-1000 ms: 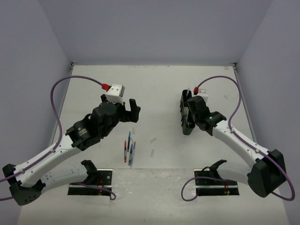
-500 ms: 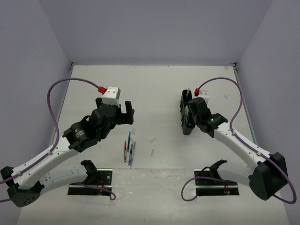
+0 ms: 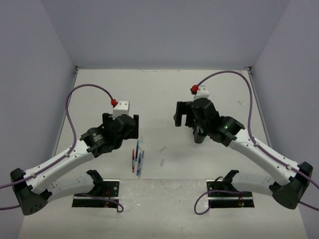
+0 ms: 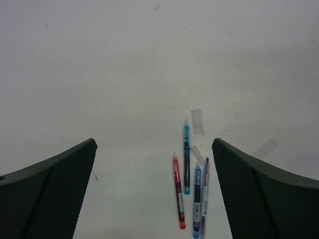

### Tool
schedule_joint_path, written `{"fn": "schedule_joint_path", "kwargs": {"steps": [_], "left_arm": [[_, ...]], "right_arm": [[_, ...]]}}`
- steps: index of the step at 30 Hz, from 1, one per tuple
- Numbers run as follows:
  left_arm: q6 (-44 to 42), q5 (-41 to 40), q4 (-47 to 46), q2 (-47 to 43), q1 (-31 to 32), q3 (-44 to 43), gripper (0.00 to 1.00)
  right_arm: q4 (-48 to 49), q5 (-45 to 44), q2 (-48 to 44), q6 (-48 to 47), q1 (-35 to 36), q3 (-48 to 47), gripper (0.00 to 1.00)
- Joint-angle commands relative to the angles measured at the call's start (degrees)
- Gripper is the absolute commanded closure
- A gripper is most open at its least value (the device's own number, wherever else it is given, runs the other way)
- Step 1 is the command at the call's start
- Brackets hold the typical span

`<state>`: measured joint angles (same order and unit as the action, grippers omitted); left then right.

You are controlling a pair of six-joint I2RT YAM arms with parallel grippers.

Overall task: Sort the stationery into containers
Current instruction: Pick up the pen cap from the center of the board.

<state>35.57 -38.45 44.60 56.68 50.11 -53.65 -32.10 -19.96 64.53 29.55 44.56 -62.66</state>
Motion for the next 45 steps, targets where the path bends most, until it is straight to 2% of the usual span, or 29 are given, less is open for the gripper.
{"fn": "schedule_joint_path", "kwargs": {"steps": [1, 6, 9, 13, 16, 20, 22, 25, 27, 30, 35, 38, 41, 43, 45], "left_arm": [[3.6, -4.7, 4.8, -1.4, -0.5, -1.0, 0.00], [4.4, -6.3, 5.4, -4.8, -0.6, 0.5, 0.00], [5.9, 2.6, 1.1, -6.7, -0.6, 4.5, 0.01], [11.3, 6.3, 2.0, -3.7, -0.5, 6.5, 0.05], [13.6, 6.0, 3.4, -1.5, -0.6, 6.3, 0.13], [14.9, 9.2, 0.8, 1.2, -0.6, 7.4, 0.35], [17.2, 12.6, -1.6, 3.3, -0.5, 8.2, 0.39], [20.1, 13.9, -4.4, 7.6, -0.1, 8.5, 0.41], [17.6, 14.6, -6.2, 11.1, 0.2, 7.5, 0.43], [7.2, 17.9, -7.0, 16.7, 0.5, 4.2, 0.43], [-4.5, 18.8, -4.4, 17.6, 0.6, 0.4, 0.43], [-13.4, 24.2, -1.8, 19.1, 0.5, -4.0, 0.40], [-15.9, 24.8, -2.4, 20.6, -0.1, -5.3, 0.41], [-20.0, 27.9, -3.5, 21.8, -0.1, -5.3, 0.40], [-24.6, 27.0, -1.3, 23.7, -0.2, -6.7, 0.38]], "right_arm": [[-0.9, 0.7, 7.3, 5.6, 3.2, -1.6, 0.01], [0.6, -1.1, 12.4, 13.5, 7.6, -0.6, 0.02], [3.2, -1.9, 13.8, 17.6, 8.8, 1.5, 0.08], [7.2, 0.2, 13.4, 19.4, 8.8, 4.8, 0.19], [6.3, 0.1, 15.0, 20.1, 9.1, 4.5, 0.24], [2.2, -3.8, 17.0, 21.3, 9.3, 3.8, 0.29], [2.1, -4.7, 16.3, 21.2, 9.4, 4.6, 0.32], [2.4, -5.7, 14.8, 21.0, 9.3, 5.9, 0.33], [2.4, -6.1, 13.5, 20.5, 9.3, 6.8, 0.33], [2.2, -6.6, 11.6, 18.9, 9.4, 8.1, 0.33], [2.7, -7.4, 8.3, 15.6, 9.3, 11.1, 0.33], [4.1, -6.7, 5.5, 11.7, 9.3, 13.0, 0.33], [5.9, -5.8, 3.1, 9.9, 9.2, 14.6, 0.33], [6.8, -5.5, 1.7, 8.8, 9.3, 15.9, 0.33], [7.6, -5.4, 0.0, 7.7, 9.3, 16.9, 0.33]]}}
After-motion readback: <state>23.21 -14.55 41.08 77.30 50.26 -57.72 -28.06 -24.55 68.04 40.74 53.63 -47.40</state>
